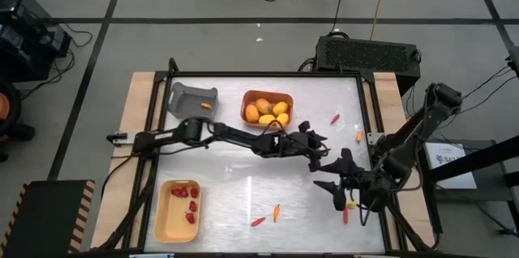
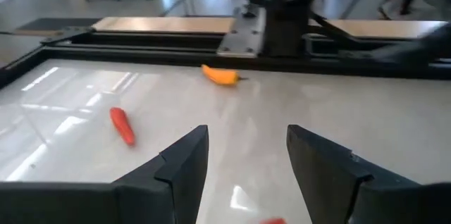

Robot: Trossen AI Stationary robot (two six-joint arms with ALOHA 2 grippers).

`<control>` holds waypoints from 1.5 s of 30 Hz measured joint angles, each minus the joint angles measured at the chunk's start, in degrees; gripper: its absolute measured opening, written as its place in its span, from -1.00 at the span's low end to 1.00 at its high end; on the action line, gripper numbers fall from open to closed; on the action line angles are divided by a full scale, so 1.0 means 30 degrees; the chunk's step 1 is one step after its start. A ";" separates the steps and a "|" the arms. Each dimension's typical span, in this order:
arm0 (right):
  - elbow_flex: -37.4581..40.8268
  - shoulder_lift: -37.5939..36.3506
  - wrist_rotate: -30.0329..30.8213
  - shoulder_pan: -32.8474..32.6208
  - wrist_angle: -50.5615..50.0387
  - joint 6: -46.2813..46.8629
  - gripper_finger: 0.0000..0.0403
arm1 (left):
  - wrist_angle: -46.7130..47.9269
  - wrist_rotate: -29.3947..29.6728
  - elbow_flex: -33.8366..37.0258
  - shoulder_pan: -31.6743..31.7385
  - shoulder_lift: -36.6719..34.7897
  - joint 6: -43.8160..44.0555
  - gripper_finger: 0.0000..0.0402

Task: Sort produce into baskets
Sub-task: Put the orange chili pepper into the black bin

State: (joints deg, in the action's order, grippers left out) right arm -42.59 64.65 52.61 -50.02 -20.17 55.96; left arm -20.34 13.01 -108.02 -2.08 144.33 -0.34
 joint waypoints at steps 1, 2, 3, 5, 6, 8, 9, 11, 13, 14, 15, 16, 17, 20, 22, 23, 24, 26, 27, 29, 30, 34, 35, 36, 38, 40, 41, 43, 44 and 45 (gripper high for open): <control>0.0000 -0.0164 0.0522 -0.0143 0.0016 -0.0272 0.10 | 0.0011 0.0247 -0.0510 0.0081 0.0372 -0.0002 0.00; 0.0000 -0.0303 0.1003 -0.0260 0.0041 -0.0485 0.10 | 0.0007 0.0408 -0.1144 0.0224 0.0752 0.0000 0.00; 0.0000 -0.0412 0.1419 -0.0343 0.0096 -0.0666 0.10 | 0.0007 0.0657 -0.1737 0.0372 0.1116 0.0000 0.00; 0.0000 -0.0493 0.1913 -0.0446 0.0087 -0.0981 0.10 | 0.0255 0.1108 -0.2996 0.0696 0.1799 0.0040 0.00; 0.0000 -0.0497 0.1979 -0.0477 0.0077 -0.1058 0.10 | 0.0754 0.1367 -0.3739 0.0846 0.2126 0.0290 0.00; 0.0000 -0.0497 0.1997 -0.0479 0.0074 -0.1261 0.10 | 0.1945 0.1641 -0.5261 0.1171 0.2889 0.1073 0.00; 0.0000 -0.0497 0.2011 -0.0463 0.0074 -0.1350 0.10 | 0.2546 0.1623 -0.6009 0.1315 0.3279 0.1469 0.00; 0.0000 -0.0497 0.2009 -0.0318 0.0074 -0.1413 0.10 | 0.3300 0.1535 -0.7450 0.1602 0.4141 0.1981 0.00; 0.0000 -0.0495 0.2021 -0.0160 0.0059 -0.1481 0.10 | 0.3626 0.1512 -0.8769 0.1797 0.5020 0.2018 0.00; 0.0000 -0.0490 0.2030 -0.0062 0.0063 -0.1549 0.10 | 0.3455 0.1471 -0.9048 0.1876 0.5359 0.2021 0.00; 0.0000 -0.0490 0.2030 0.0028 0.0040 -0.1609 0.10 | 0.2688 0.1474 -0.8874 0.1952 0.5458 0.2027 0.00; 0.0000 -0.0490 0.2036 0.0114 0.0008 -0.1609 0.10 | 0.2439 0.1606 -0.8774 0.2008 0.5479 0.2141 0.00; 0.0000 -0.0490 0.2016 0.0191 -0.0002 -0.1609 0.10 | 0.2594 0.1781 -0.8773 0.2075 0.5563 0.2380 0.00; 0.0000 -0.0490 0.2003 0.0404 -0.0019 -0.1909 0.10 | 0.2490 0.1819 -0.8818 0.2235 0.5662 0.2497 0.00; 0.0000 -0.0490 0.1990 0.0556 -0.0035 -0.2035 0.10 | 0.2765 0.1718 -0.8818 0.2242 0.5662 0.2208 0.00; 0.0000 -0.0490 0.1991 0.0623 -0.0038 -0.2040 0.10 | 0.2839 0.1704 -0.8818 0.2237 0.5662 0.1868 0.00; 0.0000 -0.0490 0.1979 0.0684 -0.0058 -0.2045 0.10 | 0.2950 0.1699 -0.8818 0.2201 0.5662 0.1495 0.00; 0.0000 -0.0483 0.1979 0.0812 -0.0275 -0.1980 0.10 | 0.3099 0.1692 -0.8818 0.2067 0.5662 0.0960 0.00; 0.0000 -0.0483 0.1973 0.0871 -0.0466 -0.1743 0.10 | 0.3223 0.1692 -0.8818 0.2018 0.5662 0.0918 0.00; 0.0000 -0.0483 0.1943 0.1085 -0.1056 -0.0743 0.10 | 0.3770 0.1584 -0.8818 0.1940 0.5662 0.0947 0.00; 0.0000 -0.0483 0.1950 0.1208 -0.1399 -0.0002 0.10 | 0.4321 0.1448 -0.8818 0.1909 0.5662 0.0947 0.00; 0.0000 -0.0483 0.2301 0.1733 -0.3350 0.3255 0.10 | 0.7796 0.1312 -0.8781 0.1820 0.5164 0.0694 0.00; 0.0000 -0.0483 0.2489 0.1858 -0.3956 0.4072 0.10 | 0.8573 0.1285 -0.8781 0.1792 0.4840 0.0233 0.00; 0.0000 -0.0483 0.2599 0.2009 -0.4549 0.4863 0.10 | 0.9546 0.1294 -0.8781 0.1751 0.4349 -0.0342 0.00; 0.0000 -0.0522 0.2868 0.2377 -0.5690 0.6448 0.10 | 1.1537 0.1699 -0.8806 0.1665 0.3234 -0.1393 0.00; 0.0000 -0.0809 0.2846 0.2963 -0.6698 0.7745 0.10 | 1.3080 0.2406 -0.8883 0.1594 0.2329 -0.1860 0.00; 0.0000 -0.1053 0.2846 0.3347 -0.7063 0.8152 0.10 | 1.3980 0.2607 -0.8873 0.1604 0.1917 -0.1970 0.00; -0.0036 -0.1630 0.2806 0.4189 -0.7900 0.8787 0.10 | 1.4787 0.2697 -0.8825 0.1682 0.1455 -0.2055 0.00; -0.0036 -0.1973 0.2593 0.4623 -0.8461 0.9120 0.10 | 1.5522 0.2697 -0.8776 0.1726 0.1100 -0.2214 0.00; -0.0029 -0.2344 0.2353 0.5099 -0.9000 0.9358 0.10 | 1.6274 0.2697 -0.8767 0.1759 0.0723 -0.2583 0.00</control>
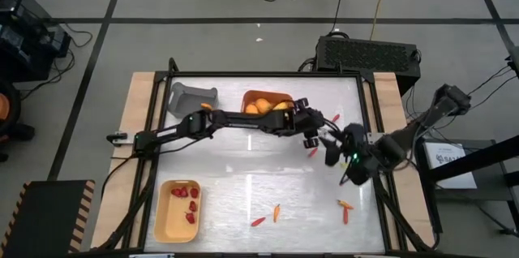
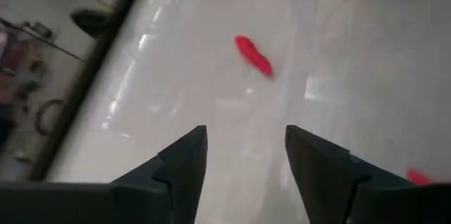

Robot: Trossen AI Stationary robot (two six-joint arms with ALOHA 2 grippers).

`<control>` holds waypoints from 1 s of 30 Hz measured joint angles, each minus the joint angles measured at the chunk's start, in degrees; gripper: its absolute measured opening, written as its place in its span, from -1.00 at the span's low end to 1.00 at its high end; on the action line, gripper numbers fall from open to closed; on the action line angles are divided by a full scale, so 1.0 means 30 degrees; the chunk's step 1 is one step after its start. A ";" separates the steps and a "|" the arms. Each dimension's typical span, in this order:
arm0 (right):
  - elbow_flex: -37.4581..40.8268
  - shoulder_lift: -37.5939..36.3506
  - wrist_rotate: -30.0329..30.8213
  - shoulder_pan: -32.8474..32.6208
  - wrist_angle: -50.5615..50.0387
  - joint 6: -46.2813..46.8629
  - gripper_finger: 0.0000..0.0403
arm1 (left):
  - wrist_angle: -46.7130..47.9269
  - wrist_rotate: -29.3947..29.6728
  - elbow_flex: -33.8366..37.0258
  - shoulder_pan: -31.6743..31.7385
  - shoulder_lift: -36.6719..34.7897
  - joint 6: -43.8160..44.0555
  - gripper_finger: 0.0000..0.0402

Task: Sort produce into baskets
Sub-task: Put the orange chili pepper into the black bin

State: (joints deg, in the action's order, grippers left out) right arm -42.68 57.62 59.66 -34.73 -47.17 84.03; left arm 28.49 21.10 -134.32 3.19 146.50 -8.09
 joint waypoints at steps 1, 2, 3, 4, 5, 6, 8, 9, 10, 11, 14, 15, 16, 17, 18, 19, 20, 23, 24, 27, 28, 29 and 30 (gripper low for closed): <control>0.0000 -0.0397 -0.0094 0.0515 -0.0510 0.0246 0.10 | 0.0529 0.0112 -0.0009 0.0015 -0.0392 -0.0404 0.00; -0.0007 -0.0804 -0.0253 0.0998 -0.0842 0.0495 0.10 | 0.1389 0.0449 -0.0035 0.0033 -0.0851 -0.0725 0.00; -0.0007 -0.1268 -0.0677 0.1521 -0.1344 0.0879 0.10 | 0.2557 0.0820 -0.0051 0.0040 -0.1305 -0.0989 0.00; 0.0008 -0.1671 -0.1040 0.2065 -0.2046 0.1213 0.10 | 0.3766 0.1041 -0.0058 0.0103 -0.1673 -0.1117 0.00; 0.0036 -0.2078 -0.1317 0.2671 -0.2491 0.1478 0.10 | 0.4869 0.1142 -0.0085 0.0213 -0.1908 -0.1128 0.00; 0.0031 -0.2453 -0.1668 0.3274 -0.2531 0.1670 0.10 | 0.6041 0.1180 -0.0087 0.0353 -0.2171 -0.1101 0.00; 0.0029 -0.3042 -0.2236 0.4528 -0.2946 0.1458 0.10 | 0.8820 0.1436 -0.0036 0.0652 -0.2697 -0.0951 0.00; 0.0029 -0.3265 -0.2470 0.5176 -0.2932 0.1117 0.10 | 0.9909 0.1691 -0.0029 0.0800 -0.3007 -0.0803 0.00; 0.0029 -0.3407 -0.2740 0.5865 -0.2905 0.0678 0.10 | 1.0797 0.2063 -0.0029 0.0932 -0.3347 -0.0578 0.00; 0.0029 -0.3456 -0.3220 0.6564 -0.2893 0.0218 0.10 | 1.1736 0.2372 -0.0029 0.1062 -0.3757 -0.0445 0.00; 0.0029 -0.3261 -0.5322 0.8709 -0.2532 -0.1334 0.10 | 1.3972 0.3180 -0.0038 0.1484 -0.5142 0.0055 0.00; 0.0029 -0.3100 -0.6185 0.9437 -0.2381 -0.1927 0.10 | 1.4506 0.3431 -0.0044 0.1678 -0.5675 0.0091 0.00; 0.0029 -0.2884 -0.6987 1.0165 -0.2290 -0.2436 0.10 | 1.5167 0.3685 -0.0044 0.1867 -0.6177 0.0221 0.00; 0.0029 -0.2635 -0.7741 1.0938 -0.2292 -0.2872 0.10 | 1.5617 0.3881 -0.0044 0.2044 -0.6679 0.0457 0.00; 0.0029 -0.2415 -0.8279 1.1703 -0.2284 -0.3397 0.10 | 1.5855 0.3917 -0.0044 0.2244 -0.7302 0.0660 0.00; 0.0029 -0.2198 -0.8817 1.2483 -0.2277 -0.3929 0.10 | 1.6293 0.3908 -0.0044 0.2410 -0.7930 0.0989 0.00; 0.0029 -0.1944 -0.9291 1.3283 -0.2304 -0.4383 0.10 | 1.6740 0.3801 -0.0044 0.2537 -0.8548 0.1289 0.00; 0.0029 -0.1157 -1.0841 1.5537 -0.2356 -0.5519 0.10 | 1.7702 0.3475 -0.0051 0.2681 -1.0372 0.2127 0.00; 0.0029 -0.0827 -1.1309 1.6202 -0.2344 -0.5786 0.10 | 1.8067 0.3469 -0.0050 0.2673 -1.0913 0.2291 0.00; 0.0169 0.0385 -1.2704 1.7837 -0.1888 -0.6727 0.10 | 1.8851 0.3490 -0.0044 0.2501 -1.2534 0.2808 0.00; 0.0231 0.0774 -1.3205 1.8388 -0.1543 -0.7130 0.10 | 1.9145 0.3493 -0.0044 0.2430 -1.3129 0.3027 0.00; 0.0309 0.1176 -1.3618 1.8883 -0.1122 -0.7549 0.10 | 1.9383 0.3497 -0.0044 0.2361 -1.3687 0.3117 0.00; 0.0331 0.1593 -1.3912 1.9279 -0.0664 -0.7911 0.10 | 1.9569 0.3504 -0.0044 0.2253 -1.4242 0.3280 0.00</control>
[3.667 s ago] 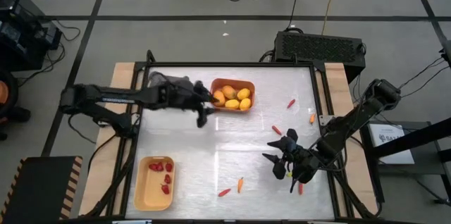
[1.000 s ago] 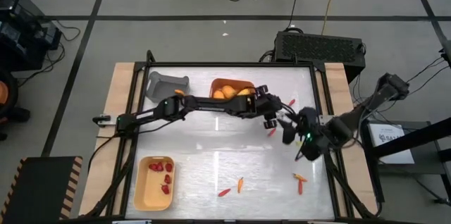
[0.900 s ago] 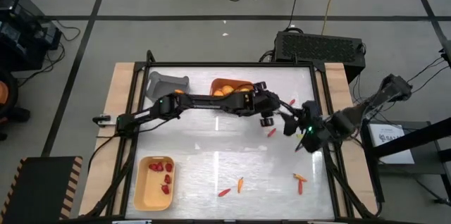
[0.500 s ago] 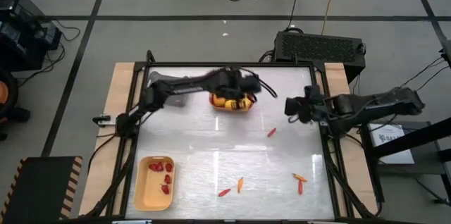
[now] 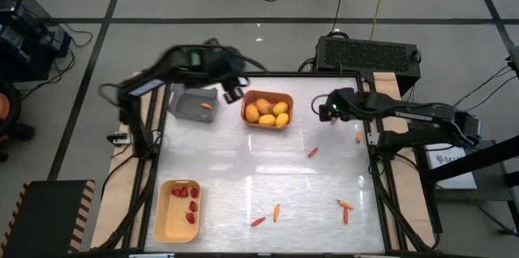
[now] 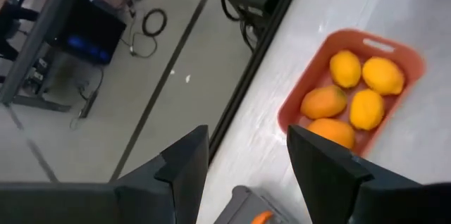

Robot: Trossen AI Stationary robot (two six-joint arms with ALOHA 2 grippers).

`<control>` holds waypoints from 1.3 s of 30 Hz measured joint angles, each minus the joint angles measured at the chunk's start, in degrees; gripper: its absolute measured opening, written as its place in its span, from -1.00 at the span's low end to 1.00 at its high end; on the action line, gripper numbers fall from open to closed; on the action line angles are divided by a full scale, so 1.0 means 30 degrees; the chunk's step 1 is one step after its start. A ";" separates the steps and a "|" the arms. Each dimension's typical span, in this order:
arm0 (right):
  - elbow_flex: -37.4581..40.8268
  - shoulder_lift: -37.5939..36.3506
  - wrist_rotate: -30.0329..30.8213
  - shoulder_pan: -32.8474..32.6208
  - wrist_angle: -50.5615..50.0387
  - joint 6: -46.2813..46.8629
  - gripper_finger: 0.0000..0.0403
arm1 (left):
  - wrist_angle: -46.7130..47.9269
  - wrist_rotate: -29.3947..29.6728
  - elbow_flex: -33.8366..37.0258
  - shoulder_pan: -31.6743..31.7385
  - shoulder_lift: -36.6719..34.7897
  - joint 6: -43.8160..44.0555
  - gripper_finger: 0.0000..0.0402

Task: Sort produce into baskets
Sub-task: Put the orange chili pepper into the black bin

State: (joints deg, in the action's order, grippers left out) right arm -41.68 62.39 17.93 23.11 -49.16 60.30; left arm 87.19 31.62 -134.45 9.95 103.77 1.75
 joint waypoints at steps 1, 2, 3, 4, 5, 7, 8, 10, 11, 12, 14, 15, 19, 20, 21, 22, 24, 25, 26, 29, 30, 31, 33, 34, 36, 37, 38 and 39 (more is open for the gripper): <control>0.0026 0.0388 -0.0243 0.0355 0.0505 -0.0270 0.10 | 0.0239 0.0005 0.0000 -0.0077 -0.0581 0.0226 0.00; 0.0026 0.0803 -0.0514 0.0664 0.0791 -0.0443 0.10 | 0.0381 0.0028 0.0097 -0.0158 -0.1090 0.0320 0.00; 0.0034 0.1210 -0.0684 0.0852 0.0845 -0.0500 0.10 | 0.0455 0.0068 0.0340 -0.0288 -0.1632 0.0386 0.00; 0.0054 0.1579 -0.0726 0.0981 0.0786 -0.0549 0.10 | 0.0513 0.0118 0.0732 -0.0386 -0.2255 0.0537 0.00; 0.0062 0.1945 -0.0761 0.1109 0.0632 -0.0549 0.10 | 0.0541 0.0136 0.1222 -0.0458 -0.2911 0.0737 0.00; 0.0062 0.2628 -0.0785 0.1354 0.0144 -0.0461 0.10 | 0.0537 0.0283 0.2474 -0.0643 -0.4281 0.1003 0.00; 0.0071 0.2954 -0.0856 0.1470 -0.0071 -0.0398 0.10 | 0.0497 0.0524 0.3276 -0.0705 -0.5056 0.1247 0.00; 0.0084 0.3571 -0.1049 0.1659 0.0072 -0.0343 0.10 | 0.0309 0.1074 0.5139 -0.0756 -0.6550 0.1720 0.00; 0.0084 0.3850 -0.1114 0.1706 0.0382 -0.0330 0.10 | -0.0061 0.1244 0.6245 -0.0801 -0.7355 0.1907 0.00; 0.0084 0.4108 -0.1180 0.1699 0.0717 -0.0324 0.10 | -0.0573 0.1282 0.7453 -0.0867 -0.8176 0.2105 0.00; 0.0084 0.4662 -0.1624 0.1691 0.1300 -0.0320 0.10 | -0.2282 0.1271 1.0023 -0.1012 -0.9833 0.2185 0.00; 0.0084 0.4953 -0.1662 0.1691 0.1390 -0.0323 0.10 | -0.3089 0.1251 1.1309 -0.1068 -1.0655 0.2182 0.00; 0.0077 0.5888 -0.1587 0.1691 0.1331 0.0100 0.10 | -0.6219 0.1222 1.6307 -0.1200 -1.3662 0.2187 0.00; 0.0083 0.6048 -0.1567 0.1691 0.1415 0.0146 0.10 | -0.6984 0.1195 1.7510 -0.1208 -1.4354 0.2188 0.00; 0.0081 0.6171 -0.1556 0.1691 0.1513 0.0170 0.10 | -0.7789 0.1188 1.8673 -0.1215 -1.4999 0.2188 0.00; 0.0081 0.6268 -0.1562 0.1691 0.1512 0.0172 0.10 | -0.8519 0.1145 1.9721 -0.1222 -1.5614 0.2188 0.00; 0.0081 0.6437 -0.1543 0.1691 0.1207 0.0241 0.10 | -1.0030 0.1126 2.1786 -0.1215 -1.6735 0.2197 0.00; 0.0084 0.6493 -0.1541 0.1685 0.0963 0.0381 0.10 | -1.0668 0.1055 2.2695 -0.1203 -1.7246 0.2279 0.00; 0.0078 0.6574 -0.1492 0.1684 0.0728 0.0549 0.10 | -1.1298 0.0975 2.3543 -0.1200 -1.7677 0.2320 0.00; 0.0084 0.6841 -0.1434 0.1686 0.0739 0.0675 0.10 | -1.3001 0.0251 2.5774 -0.1200 -1.8657 0.2333 0.00; 0.0080 0.6949 -0.1443 0.1688 0.0848 0.0675 0.10 | -1.3365 0.0070 2.6378 -0.1208 -1.8851 0.2333 0.00; 0.0084 0.7044 -0.1473 0.1688 0.0965 0.0672 0.10 | -1.3791 -0.0009 2.6892 -0.1208 -1.9014 0.2333 0.00; 0.0082 0.7189 -0.1615 0.1672 0.1041 0.0662 0.09 | -1.4357 -0.0029 2.7771 -0.1204 -1.9215 0.2333 0.00; 0.0077 0.7269 -0.1682 0.1647 0.1062 0.0672 0.08 | -1.4492 -0.0029 2.8069 -0.1208 -1.9249 0.2333 0.00; 0.0091 0.7364 -0.1977 0.1647 0.1054 0.0668 0.02 | -1.4635 -0.0029 2.8501 -0.1200 -1.9244 0.2333 0.00; 0.0145 0.7346 -0.2002 0.1647 0.1106 0.0668 -0.01 | -1.4583 -0.0036 2.8628 -0.1200 -1.9236 0.2333 0.00; 0.0255 0.7319 -0.2012 0.1647 0.1276 0.0685 -0.06 | -1.4594 -0.0043 2.8693 -0.1200 -1.9229 0.2336 0.00; 0.0397 0.7318 -0.2028 0.1647 0.1415 0.0741 -0.10 | -1.4620 -0.0110 2.8720 -0.1200 -1.9224 0.2335 0.00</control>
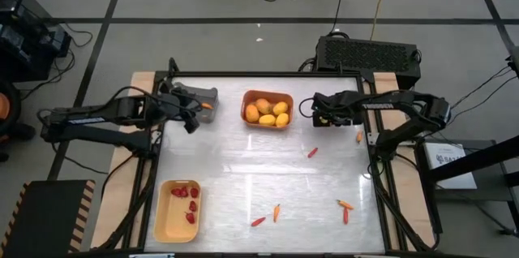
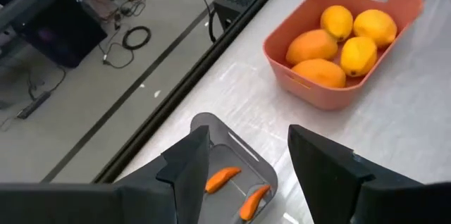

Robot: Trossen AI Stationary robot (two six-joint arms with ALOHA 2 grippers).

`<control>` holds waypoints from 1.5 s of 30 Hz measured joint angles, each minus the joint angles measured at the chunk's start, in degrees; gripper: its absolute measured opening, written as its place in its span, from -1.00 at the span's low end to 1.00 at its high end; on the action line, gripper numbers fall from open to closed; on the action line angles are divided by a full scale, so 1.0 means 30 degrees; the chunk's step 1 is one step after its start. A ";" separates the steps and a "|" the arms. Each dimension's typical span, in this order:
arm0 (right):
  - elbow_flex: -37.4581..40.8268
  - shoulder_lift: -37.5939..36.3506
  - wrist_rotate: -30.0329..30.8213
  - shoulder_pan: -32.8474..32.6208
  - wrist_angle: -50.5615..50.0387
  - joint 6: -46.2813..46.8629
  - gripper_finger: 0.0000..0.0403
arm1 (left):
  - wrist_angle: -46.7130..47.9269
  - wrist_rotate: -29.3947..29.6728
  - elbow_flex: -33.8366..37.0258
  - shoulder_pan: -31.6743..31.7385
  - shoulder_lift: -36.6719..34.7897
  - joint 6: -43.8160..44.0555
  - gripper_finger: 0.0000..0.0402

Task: Sort produce into baskets
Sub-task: Put the orange chili pepper into the black bin

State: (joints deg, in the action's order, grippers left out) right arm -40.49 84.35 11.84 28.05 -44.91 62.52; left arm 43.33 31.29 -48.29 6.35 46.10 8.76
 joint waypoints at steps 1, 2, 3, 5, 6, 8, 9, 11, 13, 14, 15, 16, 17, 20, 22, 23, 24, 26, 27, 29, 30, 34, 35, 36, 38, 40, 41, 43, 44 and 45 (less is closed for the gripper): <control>0.0175 0.0010 0.0000 0.0000 0.0100 0.0076 -0.16 | -0.0001 -0.0071 0.0000 0.0000 0.0003 0.0000 0.00; 0.0310 -0.0006 0.0002 0.0000 0.0235 0.0100 -0.22 | -0.0046 -0.0174 0.0000 0.0000 -0.0004 0.0006 0.00; 0.0491 -0.0036 -0.0009 -0.0010 0.0474 0.0084 -0.28 | -0.0165 -0.0389 0.0000 0.0000 -0.0019 0.0013 0.00; 0.0861 -0.0071 -0.0013 -0.0022 0.0863 0.0017 -0.41 | -0.0410 -0.0456 0.0000 0.0000 -0.0034 0.0008 0.00; 0.0998 -0.0077 -0.0047 -0.0022 0.0993 -0.0015 -0.49 | -0.0540 -0.0487 0.0000 0.0000 -0.0038 0.0008 0.00; 0.1078 -0.0092 -0.0076 -0.0020 0.1055 -0.0271 -0.64 | -0.0701 -0.0506 0.0000 0.0000 -0.0034 0.0009 0.00; 0.1082 -0.0077 -0.0076 -0.0022 0.1082 -0.0462 -0.72 | -0.0792 -0.0509 0.0000 0.0000 -0.0034 0.0013 0.00; 0.1122 -0.0073 -0.0043 -0.0020 0.1086 -0.0710 -0.88 | -0.0927 -0.0509 0.0000 0.0000 -0.0041 0.0049 0.00; 0.1151 -0.0156 0.0025 -0.0015 0.1090 -0.0782 -0.96 | -0.0889 -0.0539 0.0000 0.0000 -0.0034 0.0350 0.00; 0.1159 -0.0165 0.0062 -0.0015 0.1117 -0.0780 -0.97 | -0.0894 -0.0669 0.0000 0.0000 -0.0035 0.0488 0.00; 0.1165 -0.0228 0.0048 -0.0015 0.1139 -0.0801 -0.96 | -0.0896 -0.0866 0.0000 0.0000 -0.0041 0.0501 0.00; 0.1172 -0.0303 0.0029 -0.0015 0.1146 -0.0955 -0.95 | -0.0888 -0.0978 0.0000 0.0000 -0.0041 0.0508 0.00; 0.1180 -0.0401 -0.0007 -0.0029 0.1161 -0.1154 -0.95 | -0.0874 -0.1114 0.0000 0.0000 -0.0034 0.0531 0.00; 0.1227 -0.0952 -0.0376 -0.0341 0.1215 -0.1427 -0.99 | -0.0911 -0.1367 0.0000 -0.0004 -0.0034 0.0964 0.00; 0.1264 -0.1564 -0.1066 -0.0845 0.1161 -0.1573 -0.99 | -0.1161 -0.1478 0.0000 0.0000 -0.0039 0.0995 0.00; 0.1274 -0.1953 -0.1479 -0.1135 0.1191 -0.1621 -0.99 | -0.1390 -0.1769 0.0000 0.0000 -0.0034 0.1007 0.00; 0.1244 -0.2364 -0.1700 -0.1455 0.1416 -0.1733 -0.99 | -0.1731 -0.2168 0.0000 0.0000 0.0022 0.1005 0.00; 0.1059 -0.3198 -0.1828 -0.2337 0.1822 -0.1826 -0.99 | -0.2540 -0.3448 0.0000 -0.0059 0.0250 0.0996 0.00; 0.1037 -0.3632 -0.1927 -0.2856 0.2026 -0.1874 -0.99 | -0.2844 -0.4163 0.0000 -0.0121 0.0403 0.0996 0.00; 0.1006 -0.4358 -0.2109 -0.4181 0.3017 -0.1874 -0.99 | -0.4169 -0.5517 0.0173 -0.0395 0.0835 0.0999 0.00; 0.0982 -0.4709 -0.2116 -0.4862 0.3757 -0.1686 -0.99 | -0.5166 -0.6148 0.0462 -0.0570 0.1007 0.0999 0.00; 0.0976 -0.5356 -0.1957 -0.7891 0.7532 -0.1601 -1.00 | -1.1029 -0.8647 0.2620 -0.1531 0.2024 0.1016 0.00; 0.0976 -0.5359 -0.1820 -0.8656 0.8699 -0.1670 -1.00 | -1.2880 -0.9119 0.3307 -0.1828 0.2406 0.1258 0.00; 0.0974 -0.5359 -0.1511 -0.9391 0.9940 -0.1747 -1.00 | -1.4976 -0.9483 0.4026 -0.2092 0.2841 0.1769 0.00; 0.0954 -0.5239 -0.0733 -1.0804 1.2427 -0.1964 -1.00 | -1.9351 -0.9864 0.5345 -0.2649 0.4016 0.3276 0.00; 0.0940 -0.4952 -0.0172 -1.2018 1.4932 -0.2374 -1.00 | -2.3523 -0.9922 0.6300 -0.3205 0.5574 0.4955 0.00; 0.0940 -0.4789 -0.0007 -1.2619 1.5974 -0.2594 -1.00 | -2.5325 -0.9922 0.6576 -0.3497 0.6423 0.5764 0.00; 0.0932 -0.4337 0.0091 -1.3539 1.8247 -0.2984 -1.00 | -2.8238 -0.9890 0.6761 -0.4024 0.8203 0.6945 0.00; 0.0911 -0.4097 0.0086 -1.3958 1.9157 -0.3165 -1.00 | -2.9425 -0.9870 0.6749 -0.4278 0.9070 0.7349 0.00; 0.0914 -0.3840 0.0095 -1.4326 1.9881 -0.3321 -1.00 | -3.0491 -0.9853 0.6669 -0.4527 0.9953 0.7447 0.00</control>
State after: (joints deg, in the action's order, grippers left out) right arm -37.75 72.83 12.13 -14.92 14.73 52.56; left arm -48.14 1.73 -28.29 -7.23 75.96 31.10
